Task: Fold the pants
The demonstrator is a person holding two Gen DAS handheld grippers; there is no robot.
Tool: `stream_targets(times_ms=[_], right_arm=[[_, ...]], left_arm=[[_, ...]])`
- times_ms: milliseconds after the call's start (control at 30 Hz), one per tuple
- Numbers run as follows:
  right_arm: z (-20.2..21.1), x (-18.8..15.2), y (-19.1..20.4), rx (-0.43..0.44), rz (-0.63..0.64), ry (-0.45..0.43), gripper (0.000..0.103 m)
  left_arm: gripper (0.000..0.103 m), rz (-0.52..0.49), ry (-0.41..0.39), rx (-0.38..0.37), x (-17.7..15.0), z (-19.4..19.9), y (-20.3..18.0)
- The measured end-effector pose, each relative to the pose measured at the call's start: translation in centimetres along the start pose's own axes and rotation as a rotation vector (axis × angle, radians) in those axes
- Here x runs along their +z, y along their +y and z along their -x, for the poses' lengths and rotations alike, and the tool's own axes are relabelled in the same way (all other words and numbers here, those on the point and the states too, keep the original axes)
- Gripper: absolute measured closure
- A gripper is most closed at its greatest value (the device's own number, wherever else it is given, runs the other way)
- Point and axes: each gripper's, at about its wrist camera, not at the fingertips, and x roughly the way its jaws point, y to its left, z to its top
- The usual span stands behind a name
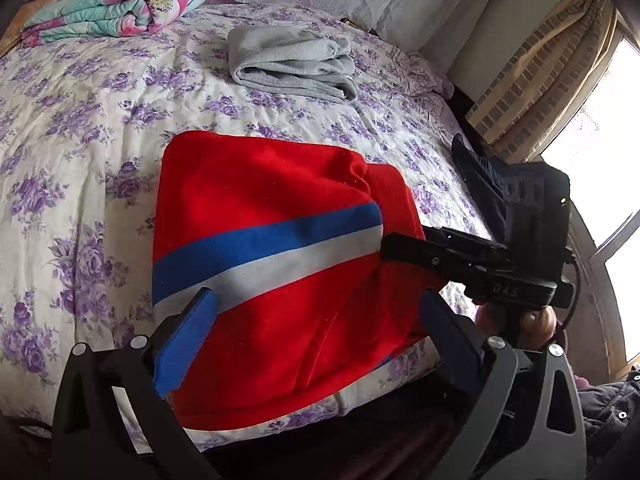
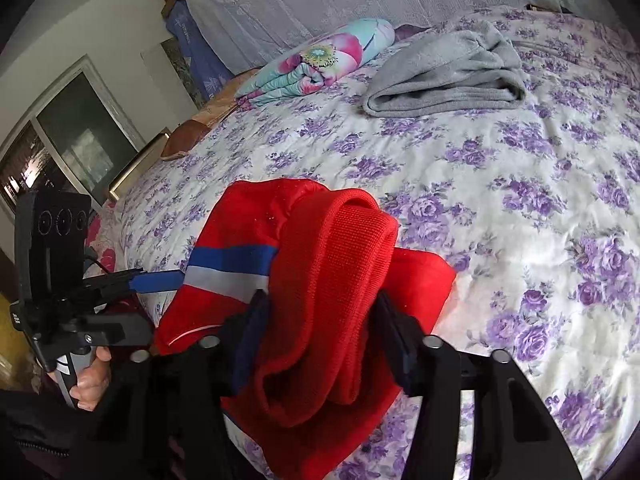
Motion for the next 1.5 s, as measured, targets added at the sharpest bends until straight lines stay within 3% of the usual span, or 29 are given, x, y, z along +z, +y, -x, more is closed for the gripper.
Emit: stream_targets(times_ms=[33, 167, 267, 400, 467, 533, 567, 633, 700, 800, 833, 900, 933, 967, 1033, 1100, 1167, 1233, 1333, 1433, 1500], right_arm=[[0.4, 0.2, 0.2, 0.054, -0.020, 0.008, 0.081], [4.9, 0.7, 1.5, 0.152, -0.080, -0.074, 0.082], [6.9, -0.3, 1.7, 0.099, -0.107, -0.077, 0.082], [3.0, -2.9, -1.6, -0.044, -0.201, 0.060, 0.060], [3.5, -3.1, -2.3, -0.020, -0.232, 0.032, 0.059], [6.2, -2.0, -0.5, -0.079, -0.146, -0.075, 0.058], [7.5, -1.2, 0.4, -0.066, -0.109, -0.130, 0.058], [9.0, 0.6, 2.1, 0.039, -0.055, -0.179, 0.058], [7.9, 2.8, 3.6, 0.162, -0.024, -0.143, 0.058], [2.5, 5.7, 5.0, 0.303, -0.012, 0.004, 0.058], [0.1, 6.3, 4.9, 0.303, -0.026, 0.063, 0.058], [-5.0, 6.2, 3.7, 0.178, -0.064, 0.195, 0.063], [-7.5, 5.7, 2.3, 0.118, -0.091, 0.251, 0.080], [-9.0, 4.9, 1.2, 0.094, -0.106, 0.277, 0.089], [-8.5, 4.7, 0.4, 0.144, -0.116, 0.239, 0.092], [-6.1, 4.7, 0.9, 0.154, -0.106, 0.174, 0.083], [-2.0, 4.1, 1.5, 0.165, -0.060, 0.069, 0.055], [2.9, 3.0, 1.2, 0.105, -0.042, -0.061, 0.019], [7.1, 0.7, -1.8, 0.047, -0.125, -0.120, 0.006], [6.8, -2.2, -5.4, 0.109, -0.277, -0.055, 0.004], [5.1, -3.6, -6.4, 0.126, -0.325, -0.004, 0.004]], left_arm=[[0.005, -0.012, 0.002, 0.005, 0.0, -0.2, -0.3], [0.005, -0.053, -0.009, -0.011, 0.1, -0.1, -1.3], [0.005, -0.097, -0.010, -0.015, -0.1, -0.2, -2.1], [0.005, -0.093, 0.049, 0.005, -0.4, -2.6, -1.1], [0.005, -0.098, 0.045, -0.005, -0.4, -2.1, -1.1], [0.005, -0.101, 0.042, -0.013, -0.4, -0.9, -1.3], [0.005, -0.107, 0.032, -0.020, -0.5, -0.2, -1.4], [0.005, -0.135, 0.010, -0.019, -1.0, 0.8, -1.8], [0.005, -0.151, 0.022, -0.023, -1.4, 0.6, -2.0], [0.005, -0.137, 0.075, -0.005, -2.1, -1.1, -1.7], [0.005, -0.138, 0.077, 0.002, -2.3, -1.6, -1.5], [0.005, -0.146, 0.061, 0.019, -2.7, -1.9, -1.2], [0.005, -0.148, 0.050, 0.013, -2.9, -1.9, -1.0], [0.005, -0.156, 0.040, 0.015, -3.1, -2.0, -0.9], [0.005, -0.170, 0.039, 0.024, -3.2, -2.0, -0.8], [0.005, -0.183, 0.041, 0.021, -3.2, -1.3, -1.0], [0.005, -0.193, 0.033, 0.004, -2.9, 0.2, -0.9], [0.005, -0.189, -0.009, -0.013, -2.4, 2.1, 0.0], [0.005, -0.102, -0.029, -0.040, -1.1, 3.0, 3.5], [0.005, 0.043, 0.024, -0.151, 0.2, 0.9, 7.3], [0.005, 0.064, 0.057, -0.194, 0.7, -0.9, 8.0]])
